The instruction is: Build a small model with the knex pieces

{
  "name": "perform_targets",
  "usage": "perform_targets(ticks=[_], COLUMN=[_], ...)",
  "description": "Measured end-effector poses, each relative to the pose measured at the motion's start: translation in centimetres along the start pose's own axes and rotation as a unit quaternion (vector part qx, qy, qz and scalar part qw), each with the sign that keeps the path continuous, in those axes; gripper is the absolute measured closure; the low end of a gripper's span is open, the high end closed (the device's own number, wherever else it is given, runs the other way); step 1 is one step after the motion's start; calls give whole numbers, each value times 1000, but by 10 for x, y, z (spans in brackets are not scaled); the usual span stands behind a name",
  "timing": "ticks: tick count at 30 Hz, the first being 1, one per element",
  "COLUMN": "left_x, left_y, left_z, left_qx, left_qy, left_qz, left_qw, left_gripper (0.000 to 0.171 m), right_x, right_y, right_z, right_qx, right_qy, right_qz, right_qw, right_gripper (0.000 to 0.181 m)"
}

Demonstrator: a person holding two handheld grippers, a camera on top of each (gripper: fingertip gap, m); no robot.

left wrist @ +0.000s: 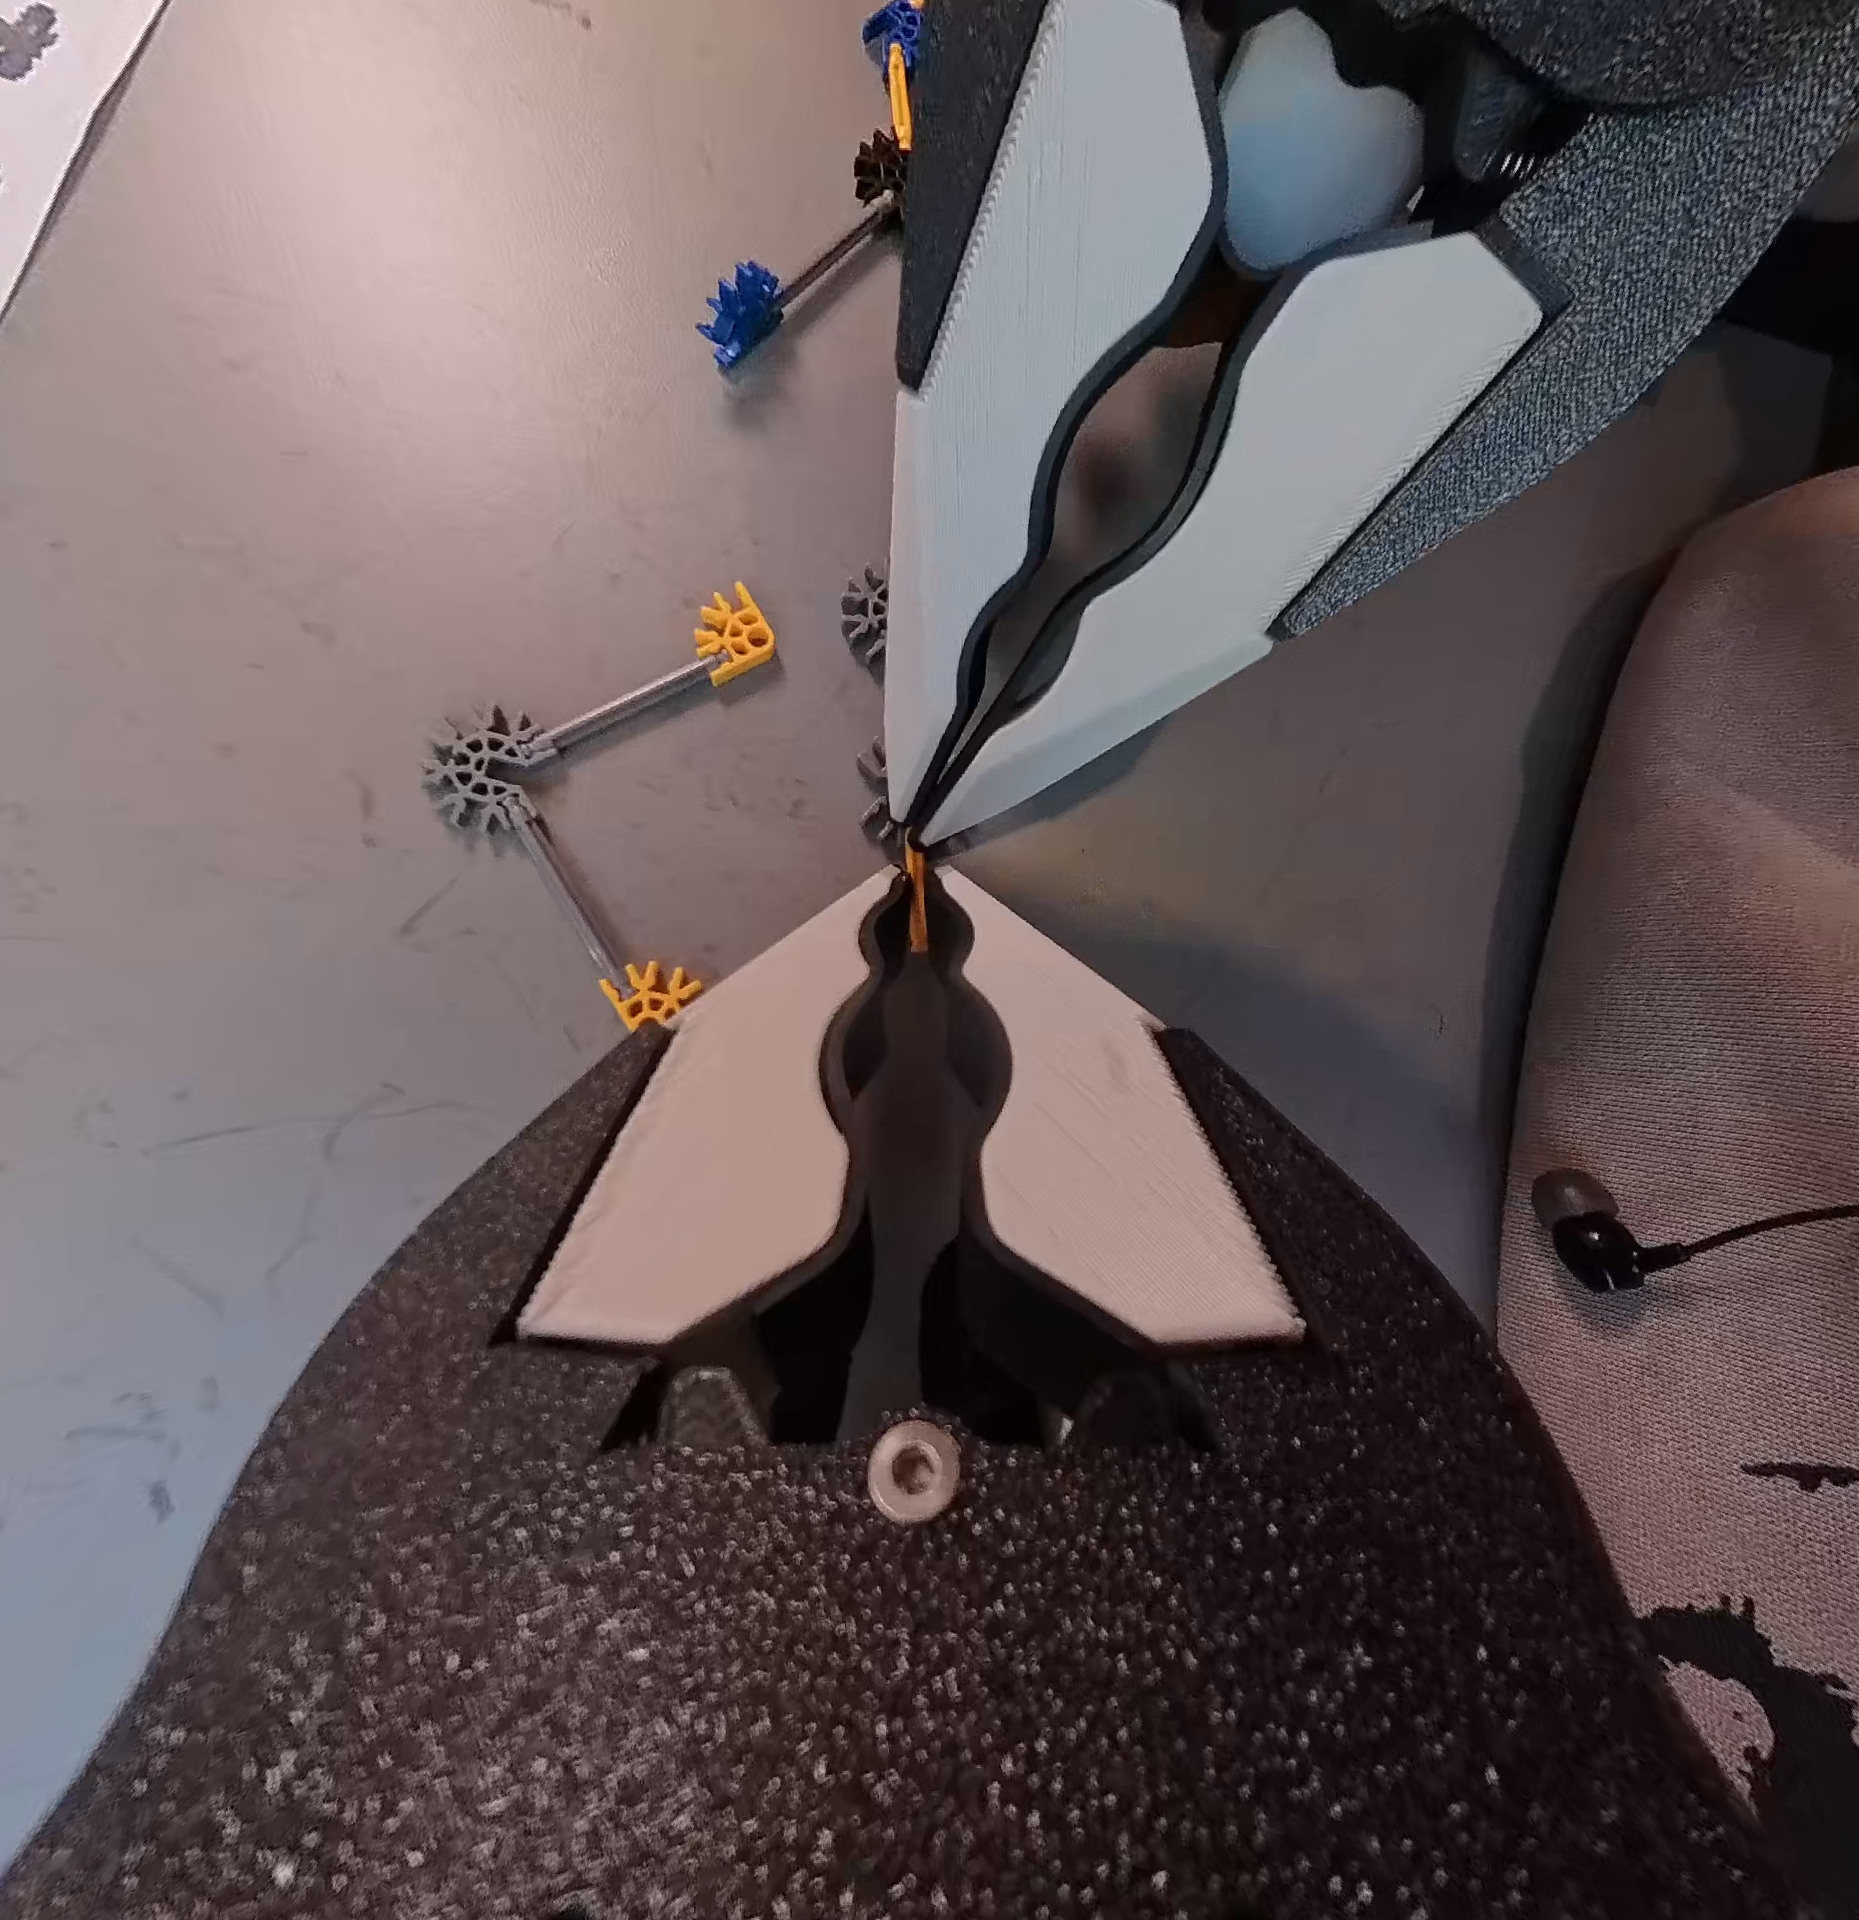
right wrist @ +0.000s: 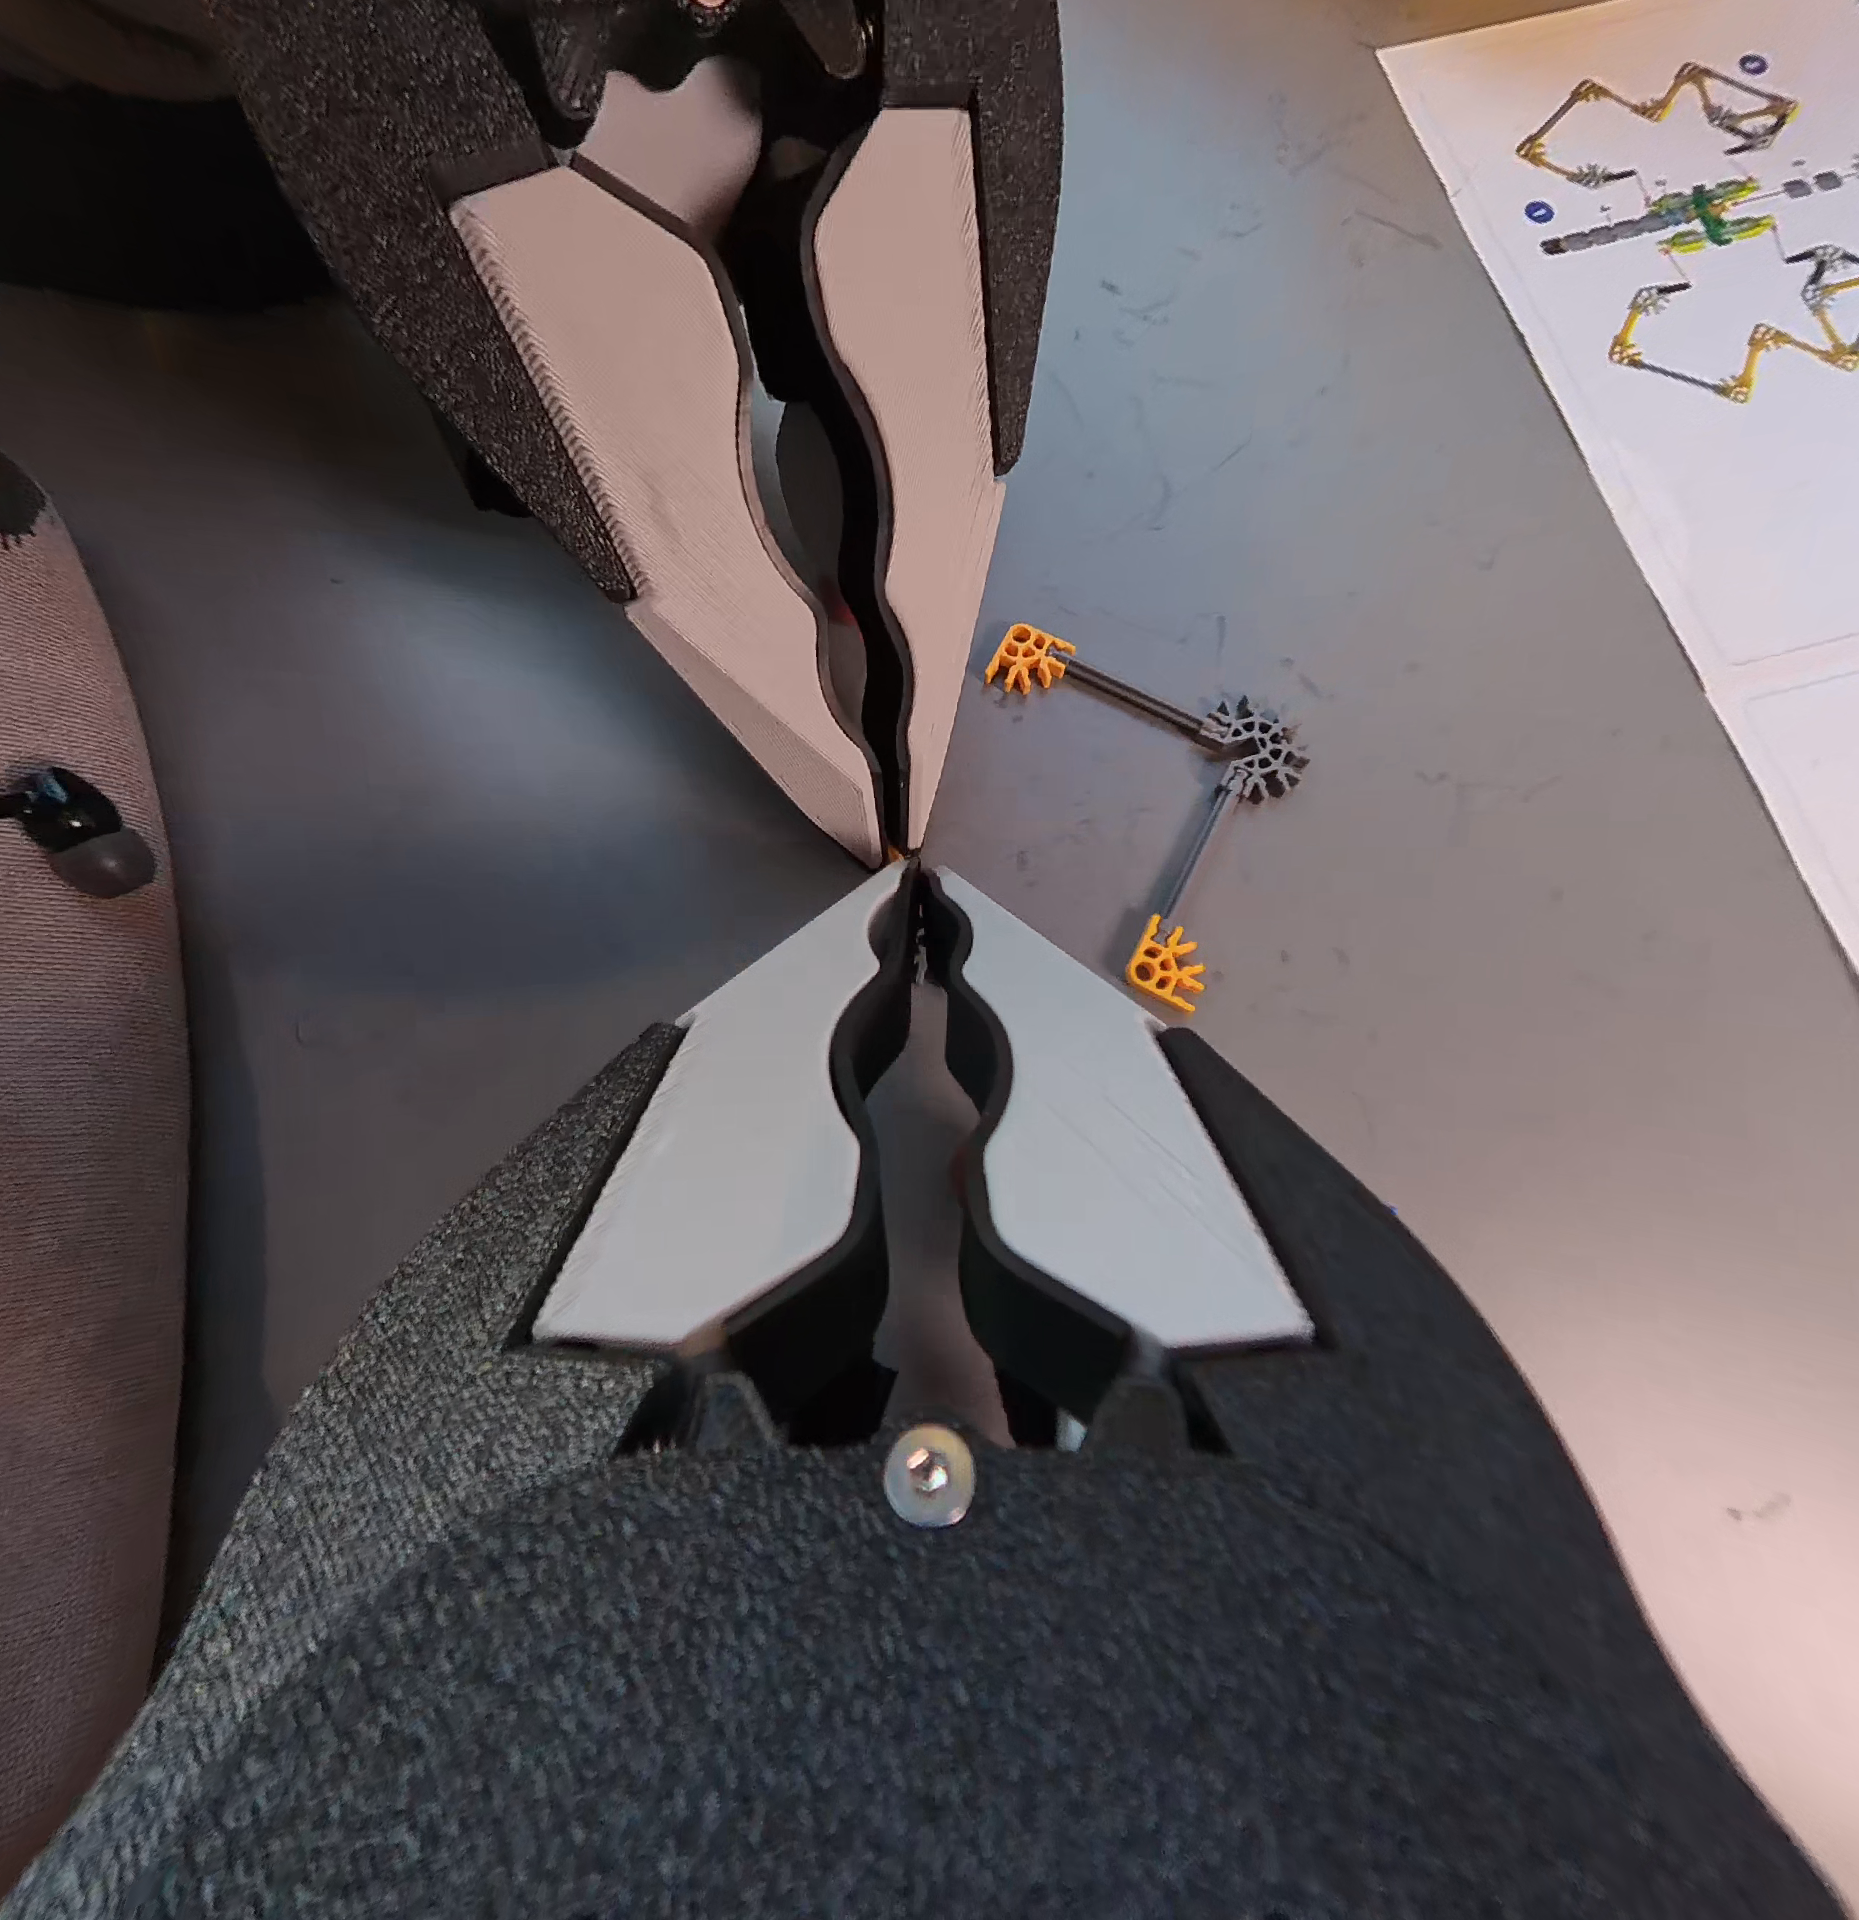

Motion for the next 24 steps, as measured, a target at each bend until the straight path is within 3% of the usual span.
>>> perform_targets(ticks=[8,13,19,21,24], left_x=[0,-1,-5,-5,-5], left_y=[0,0,0,0,0], left_z=[0,1,6,6,6], left_qx=[2,3,14,18,23], left_qy=[-1,7,8,9,10], left_qz=[-2,1,6,3,3], left_qw=[1000,1000,1000,1000,1000], left_gripper=[170,169,166,167,167], right_x=[3,6,5,-9,-31], right_y=[2,1,4,7,18], right_z=[-3,-10,-14,-20,-10], right_qx=[31,-2,16,17,-8], right_qy=[-57,-95,-34,-6,-12], right_qz=[-18,-19,-23,-33,-25], right_qw=[998,995,999,999,1000], right_gripper=[181,181,179,166,162])
Point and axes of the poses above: each gripper's, where its closed fingertips meet, x out along the fingers, z out of its underside, y = z × x across the jaws, the point moved 6 cm from there along -x, back along the fingers, and after that the axes turned 1 degree about y, right-handed, at the moved point
